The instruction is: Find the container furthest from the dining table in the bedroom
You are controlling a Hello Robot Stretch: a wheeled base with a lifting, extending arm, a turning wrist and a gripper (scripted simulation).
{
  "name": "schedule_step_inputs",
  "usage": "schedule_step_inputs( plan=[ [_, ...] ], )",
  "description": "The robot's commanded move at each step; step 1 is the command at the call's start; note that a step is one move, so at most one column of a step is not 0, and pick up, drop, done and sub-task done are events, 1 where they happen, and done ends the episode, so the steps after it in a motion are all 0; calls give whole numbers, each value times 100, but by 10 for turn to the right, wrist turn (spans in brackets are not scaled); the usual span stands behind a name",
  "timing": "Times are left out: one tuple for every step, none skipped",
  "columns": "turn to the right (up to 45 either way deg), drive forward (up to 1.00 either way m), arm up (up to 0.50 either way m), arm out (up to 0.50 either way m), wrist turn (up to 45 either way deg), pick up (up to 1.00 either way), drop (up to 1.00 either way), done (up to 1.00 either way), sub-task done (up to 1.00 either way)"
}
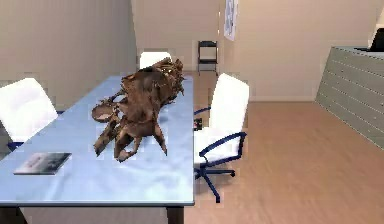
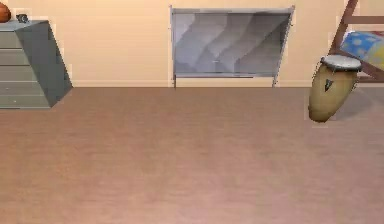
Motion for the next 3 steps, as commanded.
schedule_step_inputs(
  plan=[
    [450, 0, 0, 0, 0, 0, 0, 0, 0],
    [0, 100, 0, 0, 0, 0, 0, 0, 0],
    [0, 100, 0, 0, 0, 0, 0, 0, 0]
  ],
)
